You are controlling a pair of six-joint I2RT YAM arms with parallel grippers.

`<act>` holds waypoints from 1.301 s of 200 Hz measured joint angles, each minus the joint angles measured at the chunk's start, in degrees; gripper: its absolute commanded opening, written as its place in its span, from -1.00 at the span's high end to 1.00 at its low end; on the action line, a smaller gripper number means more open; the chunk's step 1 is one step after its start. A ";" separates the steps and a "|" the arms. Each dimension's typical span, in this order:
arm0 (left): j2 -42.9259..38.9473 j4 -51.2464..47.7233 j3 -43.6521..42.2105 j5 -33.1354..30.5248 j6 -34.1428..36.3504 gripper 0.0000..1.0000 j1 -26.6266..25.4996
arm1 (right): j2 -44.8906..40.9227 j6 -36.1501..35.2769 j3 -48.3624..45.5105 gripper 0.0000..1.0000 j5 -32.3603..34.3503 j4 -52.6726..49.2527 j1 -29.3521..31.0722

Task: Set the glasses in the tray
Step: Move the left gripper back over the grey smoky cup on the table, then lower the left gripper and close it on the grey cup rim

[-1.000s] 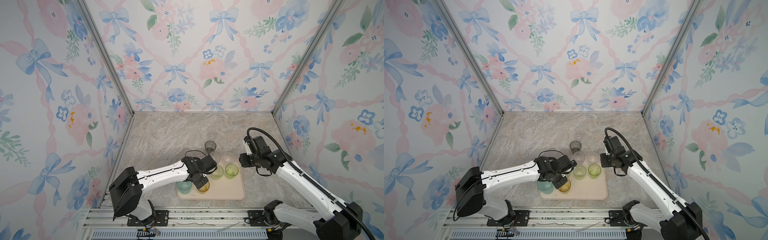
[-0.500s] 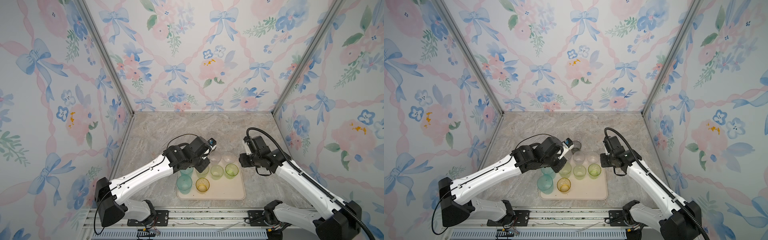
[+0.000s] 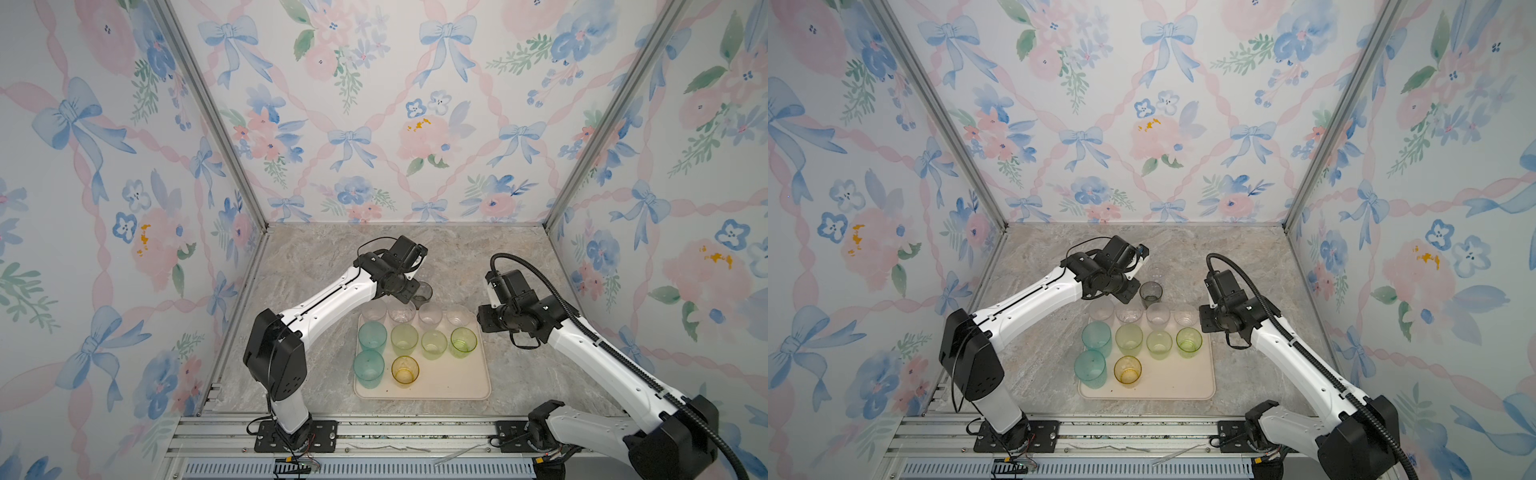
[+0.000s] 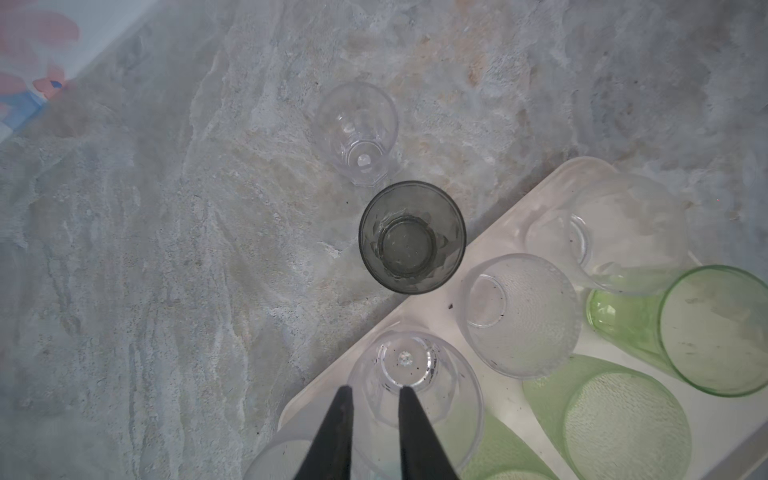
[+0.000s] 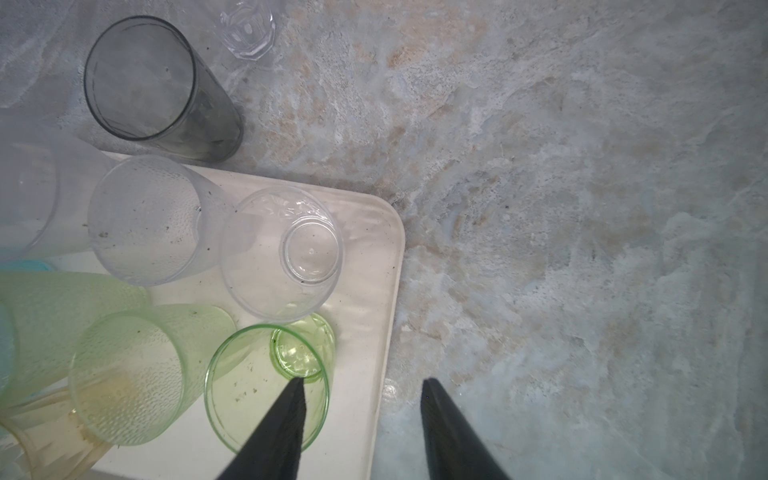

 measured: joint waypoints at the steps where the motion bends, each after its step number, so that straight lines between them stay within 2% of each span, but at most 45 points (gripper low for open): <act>1: 0.15 0.00 0.04 0.07 0.00 0.55 0.04 | 0.04 0.00 0.02 0.02 0.00 0.00 -0.02; 114: 13.35 3.15 9.20 8.44 1.33 0.57 4.11 | 5.53 -1.75 1.49 0.02 -1.36 3.02 -2.75; 260: 19.47 3.19 12.76 9.99 2.80 0.60 4.46 | 6.25 -2.40 1.57 0.02 -2.82 4.35 -5.22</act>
